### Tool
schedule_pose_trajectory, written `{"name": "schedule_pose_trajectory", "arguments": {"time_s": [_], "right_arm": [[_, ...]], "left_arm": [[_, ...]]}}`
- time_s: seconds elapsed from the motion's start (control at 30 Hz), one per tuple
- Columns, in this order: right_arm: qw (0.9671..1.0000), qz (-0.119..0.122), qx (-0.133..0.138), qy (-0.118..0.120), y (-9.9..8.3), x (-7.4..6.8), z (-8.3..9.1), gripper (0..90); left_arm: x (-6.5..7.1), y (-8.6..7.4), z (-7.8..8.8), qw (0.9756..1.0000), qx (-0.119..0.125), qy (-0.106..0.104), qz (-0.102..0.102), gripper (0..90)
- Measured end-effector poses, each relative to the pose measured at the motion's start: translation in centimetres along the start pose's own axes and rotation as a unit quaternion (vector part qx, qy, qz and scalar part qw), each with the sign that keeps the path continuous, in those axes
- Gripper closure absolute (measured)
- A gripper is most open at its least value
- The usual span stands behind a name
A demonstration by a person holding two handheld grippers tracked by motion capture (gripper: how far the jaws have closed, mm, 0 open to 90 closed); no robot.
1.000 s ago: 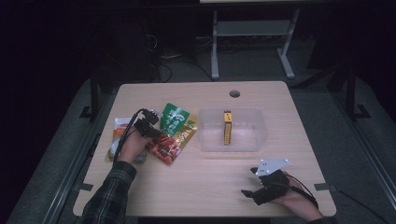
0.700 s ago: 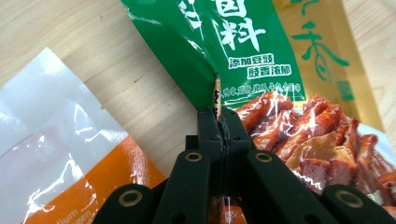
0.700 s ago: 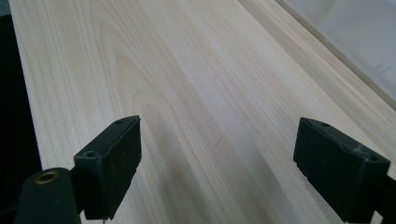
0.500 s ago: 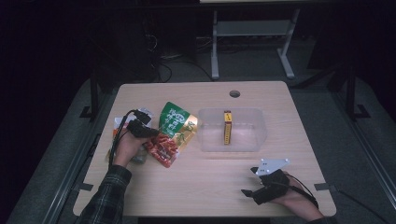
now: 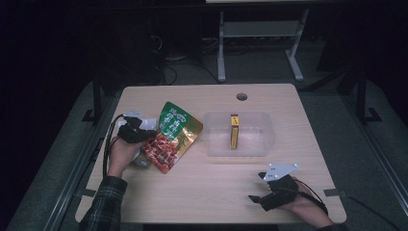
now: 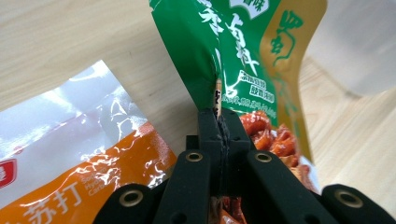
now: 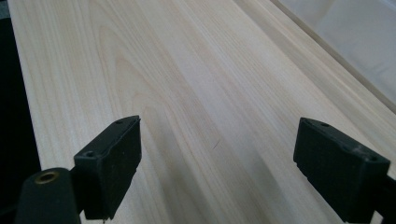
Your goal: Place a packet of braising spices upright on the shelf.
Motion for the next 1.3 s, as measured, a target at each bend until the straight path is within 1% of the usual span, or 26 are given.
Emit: {"name": "schedule_pose_trajectory", "arguments": {"time_s": [0.07,0.1,0.13,0.2,0.27,0.37,0.53,0.6,0.63,0.7,0.73,0.8,0.83,0.87,0.97,1.0,1.03,1.1,1.2,1.3], "right_arm": [[1.0,0.0,0.0,0.0,0.0,0.0,0.0,14.8],[1.0,0.001,0.001,0.0,0.0,0.0,0.0,14.8],[1.0,0.0,0.0,0.0,0.0,0.0,0.0,14.8],[1.0,0.0,0.001,0.0,0.0,0.0,0.0,14.8],[1.0,0.002,0.002,0.0,0.0,0.0,0.0,14.8],[1.0,0.001,0.004,-0.001,0.1,0.0,0.0,14.8],[0.9999,-0.009,0.013,-0.001,0.3,0.1,0.1,14.7],[0.9997,-0.015,0.017,0.0,0.4,0.2,0.2,14.7],[0.9997,-0.015,0.019,0.001,0.4,0.2,0.1,14.7],[0.9996,-0.019,0.02,0.0,0.5,0.2,0.2,14.2],[0.9996,-0.021,0.02,0.003,0.6,0.2,0.2,14.2],[0.9993,-0.025,0.027,0.002,0.8,0.2,0.3,14.0],[0.999,-0.03,0.031,0.006,1.0,0.2,0.4,13.9],[0.9989,-0.03,0.036,0.007,1.2,0.3,0.5,14.0],[0.9978,-0.049,0.044,0.013,1.6,0.4,0.6,14.0],[0.9976,-0.05,0.047,0.011,1.7,0.5,0.6,14.1],[0.9973,-0.051,0.051,0.015,1.8,0.6,0.6,14.3],[0.9968,-0.052,0.058,0.018,2.0,0.8,0.5,15.0],[0.9954,-0.058,0.068,0.035,2.4,0.6,0.4,15.4],[0.9951,-0.053,0.074,0.04,3.0,0.4,0.1,17.9]], "left_arm": [[0.1,0.2,0.6,0.9999,0.014,-0.004,0.004,89.6],[0.2,0.2,0.9,0.9998,0.019,-0.008,0.007,89.7],[0.2,0.3,1.3,0.9997,0.022,-0.013,0.004,89.7],[0.4,0.4,1.8,0.9991,0.034,-0.025,0.01,89.7],[0.7,0.4,2.3,0.9984,0.043,-0.035,0.01,89.7],[1.1,0.5,3.1,0.9977,0.052,-0.042,0.008,89.7],[1.7,0.3,4.4,0.9965,0.064,-0.054,0.005,89.6],[2.0,0.1,5.0,0.996,0.07,-0.056,0.0,89.7],[2.1,0.0,5.3,0.9959,0.07,-0.056,0.001,89.7],[2.3,-0.3,6.0,0.9958,0.072,-0.057,-0.004,89.7],[2.5,-0.5,6.3,0.9952,0.077,-0.06,-0.002,89.7],[2.8,-0.8,6.8,0.9946,0.08,-0.067,-0.005,89.7],[3.1,-1.0,7.0,0.9939,0.083,-0.072,-0.005,89.7],[3.4,-1.1,7.2,0.9938,0.082,-0.075,-0.004,89.7],[4.2,-1.5,7.6,0.9924,0.086,-0.087,-0.011,89.7],[4.4,-1.6,7.7,0.9923,0.085,-0.089,-0.015,89.7],[4.8,-1.7,7.7,0.9915,0.088,-0.095,-0.013,89.7],[5.4,-1.8,7.8,0.9907,0.089,-0.102,-0.016,89.7],[6.5,-1.9,7.6,0.9891,0.088,-0.116,-0.021,89.7],[7.6,-2.0,7.3,0.9871,0.088,-0.132,-0.022,89.8]]}}
Point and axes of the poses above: each handheld gripper's, and its own axes: z roughly backward along the jaws, y roughly out of its top, x roughly to its right, the point moved 6 cm from there along -z, roughly forward along the jaws, and after that the axes turned 1 degree about x, right-handed, at the moved point
